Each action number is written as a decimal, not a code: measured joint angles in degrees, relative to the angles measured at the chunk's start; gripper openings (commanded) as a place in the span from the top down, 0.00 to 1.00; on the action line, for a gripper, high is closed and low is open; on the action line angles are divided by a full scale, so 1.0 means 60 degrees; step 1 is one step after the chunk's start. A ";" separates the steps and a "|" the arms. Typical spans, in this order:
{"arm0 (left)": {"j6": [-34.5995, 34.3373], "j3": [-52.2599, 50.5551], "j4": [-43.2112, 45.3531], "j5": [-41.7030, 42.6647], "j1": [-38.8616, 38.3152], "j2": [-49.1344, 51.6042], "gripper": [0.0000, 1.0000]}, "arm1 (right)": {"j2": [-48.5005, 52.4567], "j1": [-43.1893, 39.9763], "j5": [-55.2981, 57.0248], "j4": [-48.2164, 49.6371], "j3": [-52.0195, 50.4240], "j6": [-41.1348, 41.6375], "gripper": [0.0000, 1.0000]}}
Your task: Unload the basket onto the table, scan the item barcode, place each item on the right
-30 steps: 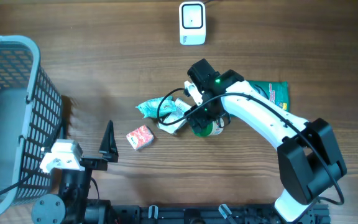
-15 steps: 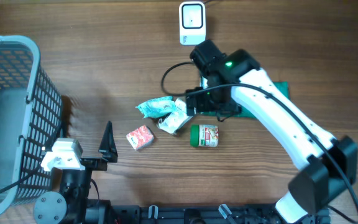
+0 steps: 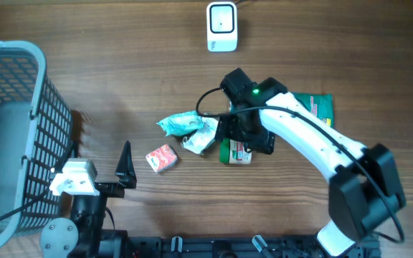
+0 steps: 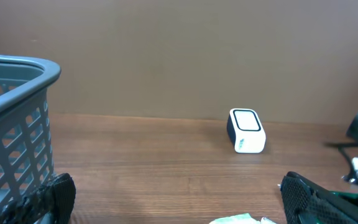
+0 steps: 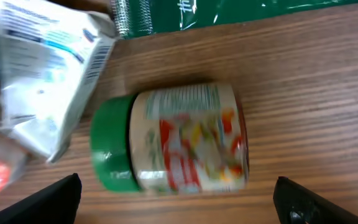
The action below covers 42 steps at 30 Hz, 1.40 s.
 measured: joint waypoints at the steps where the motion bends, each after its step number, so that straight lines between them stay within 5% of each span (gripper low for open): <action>1: 0.0004 0.0000 -0.0015 0.0000 0.0000 0.0000 0.00 | 0.0244 0.0000 -0.0044 0.0058 0.0000 -0.0157 0.00; 14: 0.0004 0.0000 -0.0178 0.0000 0.0000 0.0000 0.00 | 0.1985 -0.0022 -0.0627 -0.0375 0.0087 -0.2062 0.00; 19: 0.0000 -0.0004 -0.0215 0.0000 0.0000 -0.0004 0.00 | 0.1963 -0.0135 -0.0095 -0.3184 0.3140 -0.2364 0.00; 25: 0.0000 -0.0007 -0.0222 0.0000 0.0000 -0.0004 0.00 | 0.0135 0.0433 0.0131 -0.3548 0.3821 -0.2608 0.00; 30: 0.0004 -0.0007 -0.1708 0.0000 0.0000 -0.0007 0.00 | 0.0138 0.0510 0.0066 -0.4291 0.3439 -0.3166 0.00; 35: -0.0025 -0.0055 -0.5176 -0.0066 0.0004 -0.0007 0.00 | 0.0131 0.0510 -0.0015 -0.3690 0.0980 -0.3271 0.00; 42: -0.0025 -0.0066 -0.5293 -0.0069 0.0000 -0.0007 0.00 | 0.0124 0.0510 -0.0386 -0.2900 0.0051 -0.2911 0.00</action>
